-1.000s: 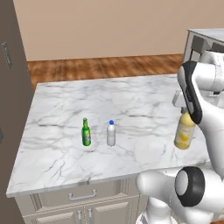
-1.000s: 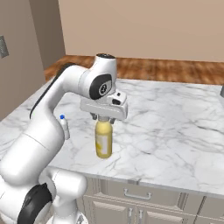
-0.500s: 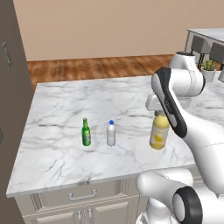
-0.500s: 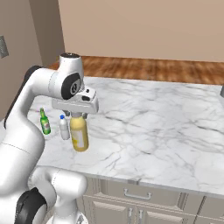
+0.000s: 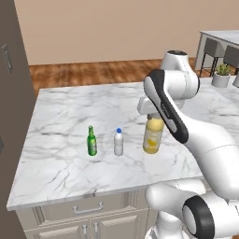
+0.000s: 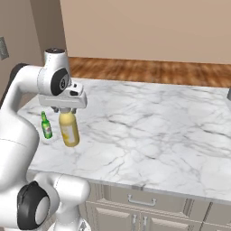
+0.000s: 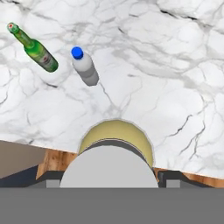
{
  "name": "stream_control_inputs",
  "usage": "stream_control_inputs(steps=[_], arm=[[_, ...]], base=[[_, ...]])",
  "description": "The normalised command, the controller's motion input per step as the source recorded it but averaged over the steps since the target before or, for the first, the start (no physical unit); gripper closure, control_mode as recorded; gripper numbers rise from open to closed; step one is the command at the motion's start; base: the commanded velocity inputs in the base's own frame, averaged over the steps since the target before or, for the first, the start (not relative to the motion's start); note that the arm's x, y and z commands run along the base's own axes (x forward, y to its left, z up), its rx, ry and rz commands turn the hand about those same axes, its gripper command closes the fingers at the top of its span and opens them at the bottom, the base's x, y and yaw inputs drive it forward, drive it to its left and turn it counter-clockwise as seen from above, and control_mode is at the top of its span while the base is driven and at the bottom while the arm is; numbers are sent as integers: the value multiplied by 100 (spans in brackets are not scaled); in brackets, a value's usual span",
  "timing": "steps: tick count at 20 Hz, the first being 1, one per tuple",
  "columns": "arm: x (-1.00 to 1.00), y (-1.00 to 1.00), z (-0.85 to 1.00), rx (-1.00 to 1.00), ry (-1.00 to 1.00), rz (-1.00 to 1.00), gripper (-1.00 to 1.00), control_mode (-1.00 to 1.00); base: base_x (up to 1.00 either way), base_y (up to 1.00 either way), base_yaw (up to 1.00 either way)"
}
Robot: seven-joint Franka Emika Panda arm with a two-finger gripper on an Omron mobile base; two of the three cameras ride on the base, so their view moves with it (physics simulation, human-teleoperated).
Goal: Place the drinks on the dining counter in a tight cluster.
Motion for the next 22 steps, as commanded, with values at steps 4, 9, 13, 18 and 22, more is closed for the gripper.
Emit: stream_control_inputs(steps=[4, 9, 13, 18, 22], arm=[[0, 0, 27, 0, 0, 2, 100, -100], [0, 0, 19, 0, 0, 0, 100, -100], [0, 0, 0, 0, 0, 0, 100, -100], [-5, 0, 0, 0, -2, 0, 100, -100], [0, 0, 0, 0, 0, 0, 100, 100]], base=[[0, 0, 0], [0, 0, 0], [0, 0, 0], [0, 0, 0], [-72, -34, -8]])
